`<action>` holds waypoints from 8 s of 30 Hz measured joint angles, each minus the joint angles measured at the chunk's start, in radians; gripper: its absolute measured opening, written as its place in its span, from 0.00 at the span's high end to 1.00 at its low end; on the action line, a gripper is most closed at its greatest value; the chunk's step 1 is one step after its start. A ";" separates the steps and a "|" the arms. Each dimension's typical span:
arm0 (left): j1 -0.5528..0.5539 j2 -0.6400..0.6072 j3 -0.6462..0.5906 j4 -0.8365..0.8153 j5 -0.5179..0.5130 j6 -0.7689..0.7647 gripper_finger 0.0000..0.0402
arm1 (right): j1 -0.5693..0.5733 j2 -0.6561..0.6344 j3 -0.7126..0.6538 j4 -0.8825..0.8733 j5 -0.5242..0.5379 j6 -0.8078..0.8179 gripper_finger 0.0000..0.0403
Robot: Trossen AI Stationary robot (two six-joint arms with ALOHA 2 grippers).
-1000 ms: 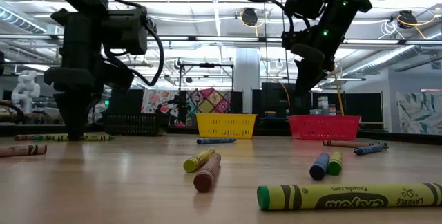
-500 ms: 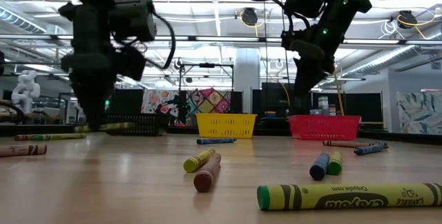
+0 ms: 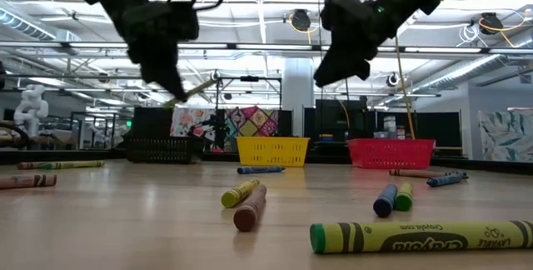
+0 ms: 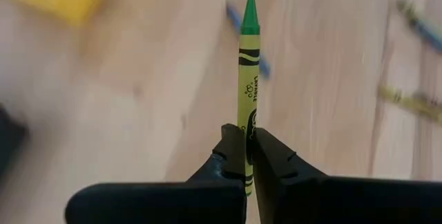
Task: Sort crayons
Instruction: Put the green crayon into the red bin, then put the blue crayon into the black bin
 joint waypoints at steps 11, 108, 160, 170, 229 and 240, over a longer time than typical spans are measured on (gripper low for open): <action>0.000 -0.010 0.000 0.332 -0.032 0.161 1.00 | 0.072 0.000 0.000 0.210 0.004 -0.136 0.75; 0.002 0.071 0.000 0.740 -0.032 0.289 0.84 | 0.086 0.078 0.000 0.705 0.134 -0.263 1.00; 0.002 0.071 0.000 0.111 -0.159 0.236 0.84 | -0.335 0.066 0.000 0.032 0.347 -0.077 1.00; 0.002 0.071 -0.001 0.093 -0.159 0.235 0.84 | -0.357 -0.091 0.000 -0.080 0.374 -0.039 1.00; 0.002 0.071 -0.001 0.093 -0.163 0.238 0.84 | -0.426 0.112 0.000 -0.443 0.318 -0.173 0.82; 0.002 0.071 -0.001 0.102 -0.190 0.238 0.84 | -0.423 0.112 0.000 -0.443 0.376 -0.174 0.79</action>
